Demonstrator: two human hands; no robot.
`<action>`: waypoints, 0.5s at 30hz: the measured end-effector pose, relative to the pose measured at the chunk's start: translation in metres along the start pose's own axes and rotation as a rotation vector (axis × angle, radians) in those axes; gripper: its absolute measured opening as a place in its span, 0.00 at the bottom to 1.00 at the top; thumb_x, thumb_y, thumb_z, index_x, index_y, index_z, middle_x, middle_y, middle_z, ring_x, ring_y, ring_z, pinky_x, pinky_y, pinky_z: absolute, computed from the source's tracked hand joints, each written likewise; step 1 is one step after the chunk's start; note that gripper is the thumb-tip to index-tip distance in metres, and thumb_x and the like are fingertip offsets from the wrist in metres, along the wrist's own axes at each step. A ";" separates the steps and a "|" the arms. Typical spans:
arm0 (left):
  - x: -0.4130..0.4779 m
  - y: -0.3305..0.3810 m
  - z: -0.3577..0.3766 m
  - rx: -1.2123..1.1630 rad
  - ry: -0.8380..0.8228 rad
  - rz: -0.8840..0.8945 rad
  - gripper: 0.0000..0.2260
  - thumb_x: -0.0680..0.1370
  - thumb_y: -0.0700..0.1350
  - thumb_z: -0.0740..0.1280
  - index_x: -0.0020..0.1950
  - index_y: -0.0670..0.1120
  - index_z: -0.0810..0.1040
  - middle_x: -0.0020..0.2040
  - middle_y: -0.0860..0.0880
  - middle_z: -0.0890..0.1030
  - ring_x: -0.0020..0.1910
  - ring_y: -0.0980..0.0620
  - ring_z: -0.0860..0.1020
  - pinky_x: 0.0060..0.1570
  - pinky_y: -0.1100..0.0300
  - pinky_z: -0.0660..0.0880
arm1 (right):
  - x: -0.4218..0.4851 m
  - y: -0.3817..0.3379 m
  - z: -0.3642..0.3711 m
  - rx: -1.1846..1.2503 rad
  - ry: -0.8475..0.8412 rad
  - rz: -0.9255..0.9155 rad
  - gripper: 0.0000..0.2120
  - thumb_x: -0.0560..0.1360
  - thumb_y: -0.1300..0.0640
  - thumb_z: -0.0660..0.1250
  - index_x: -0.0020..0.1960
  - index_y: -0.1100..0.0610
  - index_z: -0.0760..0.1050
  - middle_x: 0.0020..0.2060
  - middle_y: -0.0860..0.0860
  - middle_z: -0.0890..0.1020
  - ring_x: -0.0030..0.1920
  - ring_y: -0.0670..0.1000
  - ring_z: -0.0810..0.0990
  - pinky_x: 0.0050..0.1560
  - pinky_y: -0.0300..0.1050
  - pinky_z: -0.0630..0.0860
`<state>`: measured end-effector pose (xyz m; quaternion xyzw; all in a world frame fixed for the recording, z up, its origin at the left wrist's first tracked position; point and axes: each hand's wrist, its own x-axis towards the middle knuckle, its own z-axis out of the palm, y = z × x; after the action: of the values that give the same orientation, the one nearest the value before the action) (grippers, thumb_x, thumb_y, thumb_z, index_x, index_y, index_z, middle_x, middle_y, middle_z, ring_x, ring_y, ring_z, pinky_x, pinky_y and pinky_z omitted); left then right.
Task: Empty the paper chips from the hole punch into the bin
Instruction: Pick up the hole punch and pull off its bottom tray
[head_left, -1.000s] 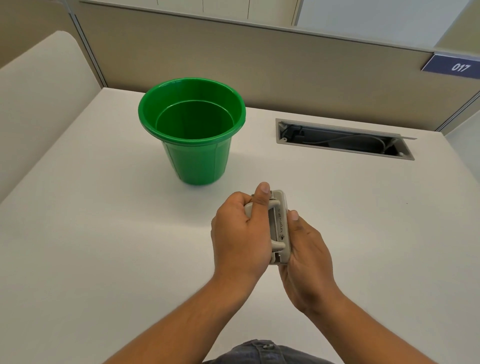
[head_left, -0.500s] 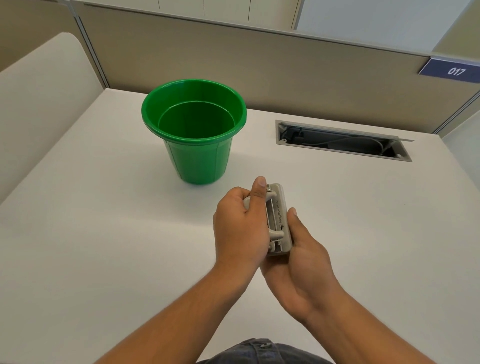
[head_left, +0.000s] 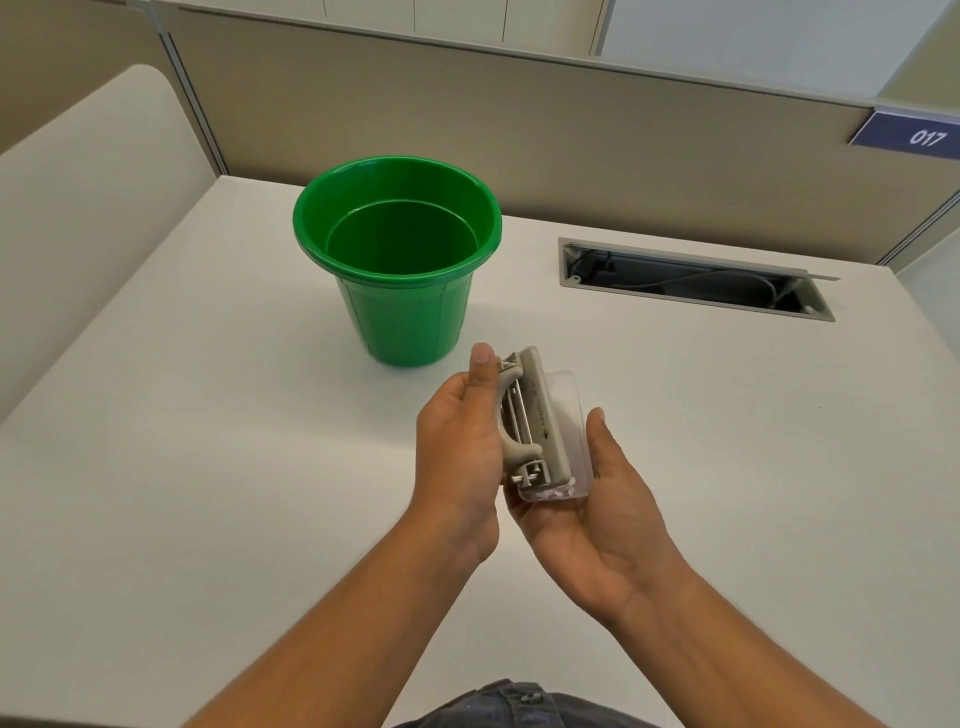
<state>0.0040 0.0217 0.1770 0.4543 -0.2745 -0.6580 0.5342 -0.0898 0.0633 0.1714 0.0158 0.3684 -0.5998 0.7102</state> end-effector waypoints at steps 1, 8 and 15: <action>0.000 0.001 -0.001 -0.039 0.000 -0.017 0.17 0.73 0.64 0.66 0.41 0.53 0.85 0.42 0.50 0.86 0.40 0.52 0.85 0.42 0.53 0.82 | 0.001 0.000 0.001 0.013 0.005 0.008 0.24 0.79 0.45 0.60 0.64 0.62 0.78 0.57 0.62 0.84 0.50 0.56 0.84 0.52 0.48 0.80; 0.005 0.007 -0.008 -0.289 -0.028 -0.116 0.19 0.76 0.64 0.62 0.46 0.50 0.84 0.38 0.50 0.86 0.36 0.51 0.85 0.35 0.56 0.82 | 0.006 -0.002 0.008 0.116 0.020 0.076 0.24 0.79 0.46 0.61 0.64 0.64 0.78 0.62 0.64 0.80 0.55 0.59 0.81 0.57 0.50 0.77; 0.013 0.007 -0.016 -0.438 0.007 -0.213 0.21 0.75 0.66 0.62 0.47 0.51 0.84 0.36 0.47 0.81 0.34 0.50 0.81 0.32 0.57 0.81 | 0.012 -0.003 0.016 0.190 0.033 0.125 0.26 0.80 0.45 0.60 0.66 0.65 0.75 0.61 0.63 0.81 0.55 0.60 0.81 0.50 0.55 0.80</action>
<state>0.0209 0.0094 0.1720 0.3563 -0.0737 -0.7529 0.5484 -0.0846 0.0452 0.1777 0.1160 0.3198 -0.5863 0.7352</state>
